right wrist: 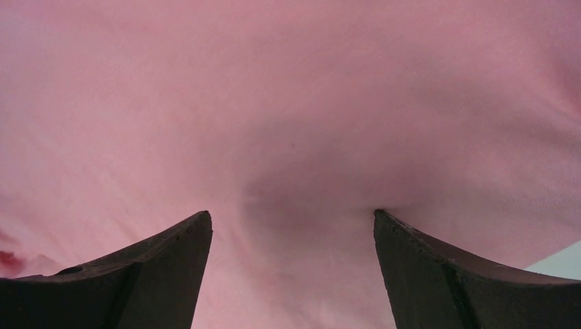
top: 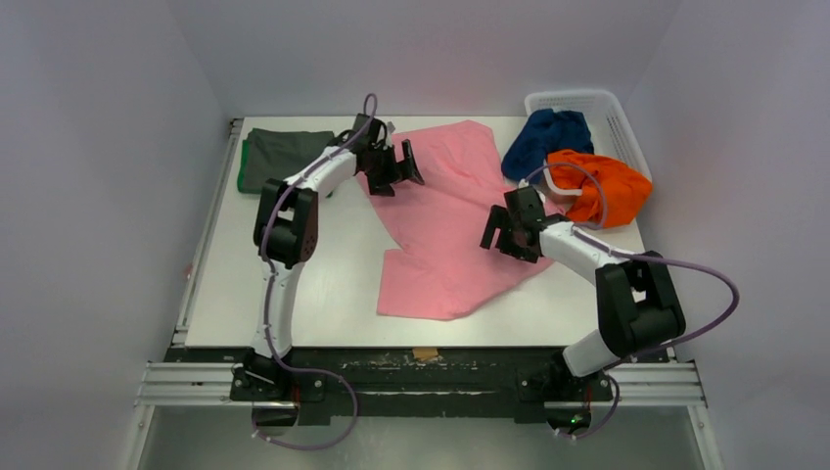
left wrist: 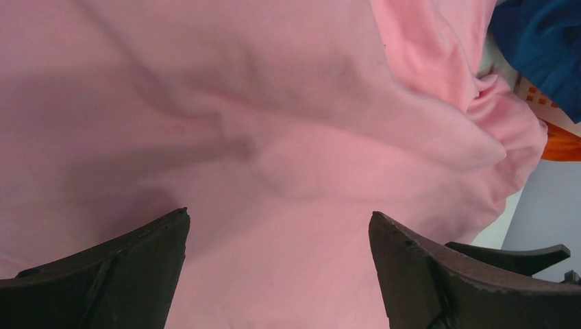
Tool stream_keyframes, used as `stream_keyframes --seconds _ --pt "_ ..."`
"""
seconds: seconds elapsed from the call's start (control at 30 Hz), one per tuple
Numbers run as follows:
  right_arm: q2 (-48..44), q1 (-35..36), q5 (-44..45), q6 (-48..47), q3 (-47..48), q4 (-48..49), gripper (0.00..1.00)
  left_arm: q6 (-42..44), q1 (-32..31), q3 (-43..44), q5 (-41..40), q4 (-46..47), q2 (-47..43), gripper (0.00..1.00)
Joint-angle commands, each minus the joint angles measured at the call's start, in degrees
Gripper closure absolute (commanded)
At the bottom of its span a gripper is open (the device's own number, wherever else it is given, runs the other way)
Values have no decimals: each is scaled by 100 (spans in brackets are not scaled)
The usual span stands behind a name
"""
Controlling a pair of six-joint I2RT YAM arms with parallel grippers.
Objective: Fold and stack the t-shirts
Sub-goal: Flatten out the tshirt
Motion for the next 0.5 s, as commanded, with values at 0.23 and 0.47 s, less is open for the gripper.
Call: stream_keyframes --seconds 0.23,0.47 --pt "1329 -30 350 331 913 321 15 -610 -802 -3214 711 1660 -1454 0" --pt "2683 70 -99 -167 2553 274 19 -1485 -1998 -5841 751 3113 -2330 0"
